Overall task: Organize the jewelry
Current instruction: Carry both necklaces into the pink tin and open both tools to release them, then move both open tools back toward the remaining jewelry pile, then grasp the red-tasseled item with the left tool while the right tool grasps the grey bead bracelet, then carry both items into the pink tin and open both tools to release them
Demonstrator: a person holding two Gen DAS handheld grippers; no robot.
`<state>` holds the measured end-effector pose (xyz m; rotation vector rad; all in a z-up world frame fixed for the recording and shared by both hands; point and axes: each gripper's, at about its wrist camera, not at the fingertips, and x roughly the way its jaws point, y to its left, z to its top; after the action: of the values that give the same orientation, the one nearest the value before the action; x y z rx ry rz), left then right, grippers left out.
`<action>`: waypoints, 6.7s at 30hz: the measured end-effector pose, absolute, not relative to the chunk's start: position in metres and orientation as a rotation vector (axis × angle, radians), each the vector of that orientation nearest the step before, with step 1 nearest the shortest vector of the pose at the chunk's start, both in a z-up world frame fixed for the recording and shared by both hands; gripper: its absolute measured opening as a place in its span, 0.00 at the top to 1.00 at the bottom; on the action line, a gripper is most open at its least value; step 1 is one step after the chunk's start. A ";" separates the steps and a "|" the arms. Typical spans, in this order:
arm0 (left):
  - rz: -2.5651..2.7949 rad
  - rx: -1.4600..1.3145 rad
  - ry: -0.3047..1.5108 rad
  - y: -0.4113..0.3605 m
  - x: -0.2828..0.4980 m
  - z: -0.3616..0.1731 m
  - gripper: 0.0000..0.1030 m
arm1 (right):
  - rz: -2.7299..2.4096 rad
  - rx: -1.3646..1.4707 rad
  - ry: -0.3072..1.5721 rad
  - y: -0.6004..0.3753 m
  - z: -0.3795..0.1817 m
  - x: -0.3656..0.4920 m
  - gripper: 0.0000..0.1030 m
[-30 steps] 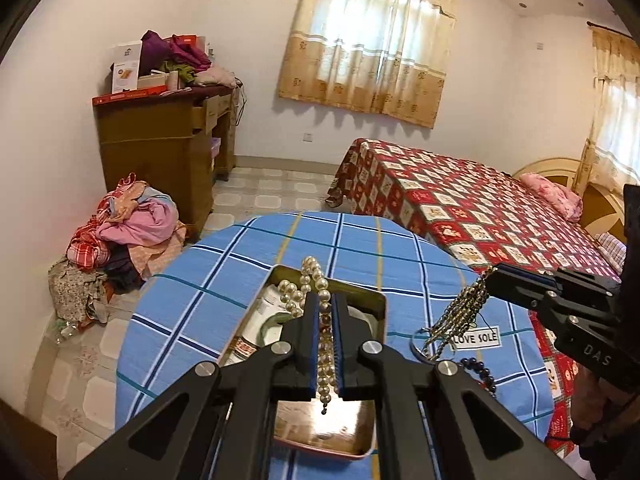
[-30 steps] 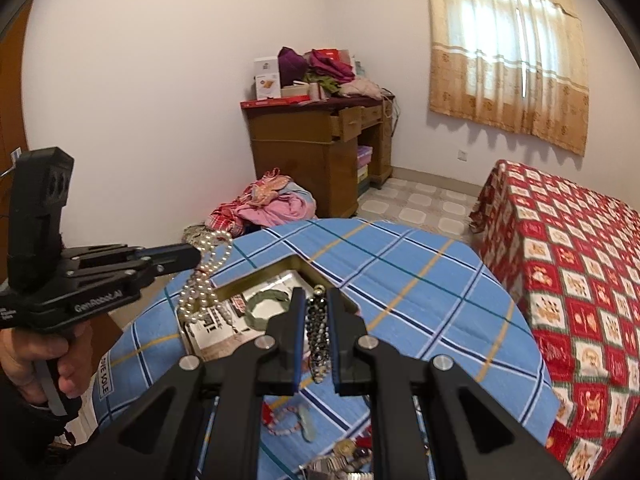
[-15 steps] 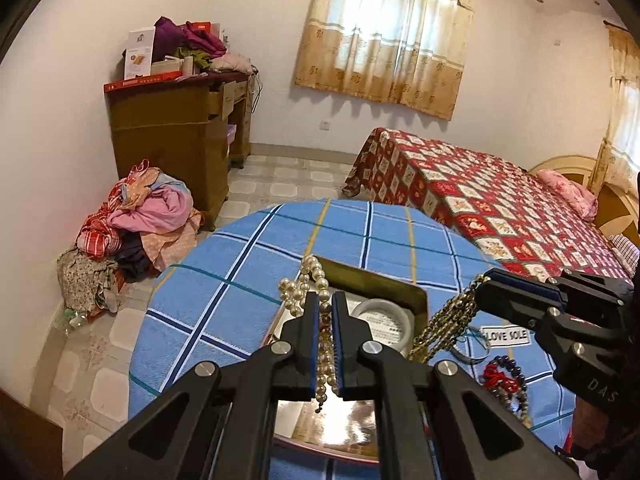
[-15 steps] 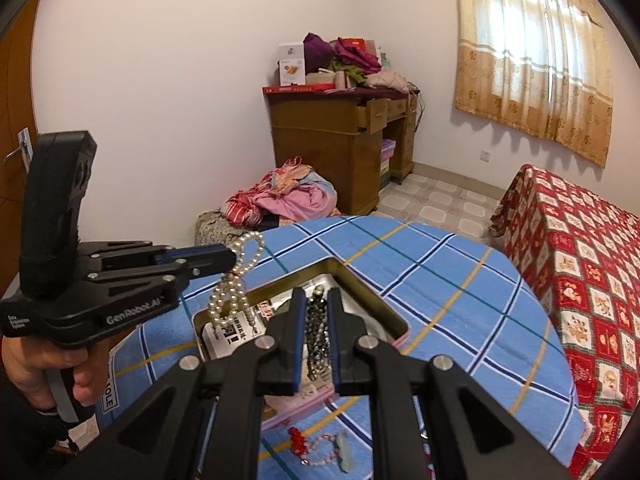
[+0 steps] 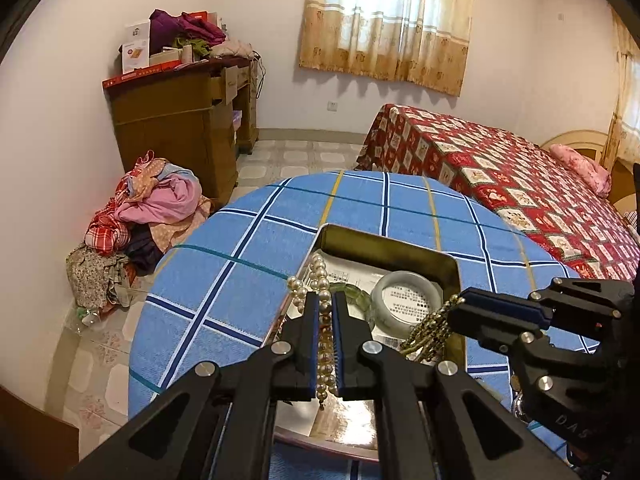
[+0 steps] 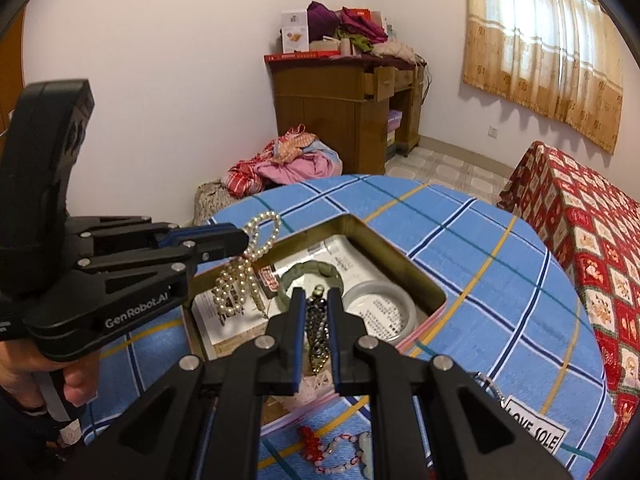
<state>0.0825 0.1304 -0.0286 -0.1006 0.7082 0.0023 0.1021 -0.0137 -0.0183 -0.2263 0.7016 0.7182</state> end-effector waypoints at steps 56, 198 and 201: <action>0.141 -0.123 0.700 0.144 0.066 -0.048 0.26 | 0.612 -0.131 0.789 -0.051 -0.048 0.104 0.49; -0.292 0.047 0.861 -0.041 0.071 -0.073 0.94 | 0.472 0.014 0.759 -0.188 -0.038 0.050 0.90; -0.316 0.056 0.852 -0.054 0.074 -0.071 0.72 | 0.453 0.017 0.756 -0.195 -0.037 0.052 0.90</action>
<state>0.0742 -0.0537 -0.0709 0.0565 0.8520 -0.3160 0.0518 -0.1955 -0.0369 0.0172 0.7564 0.4534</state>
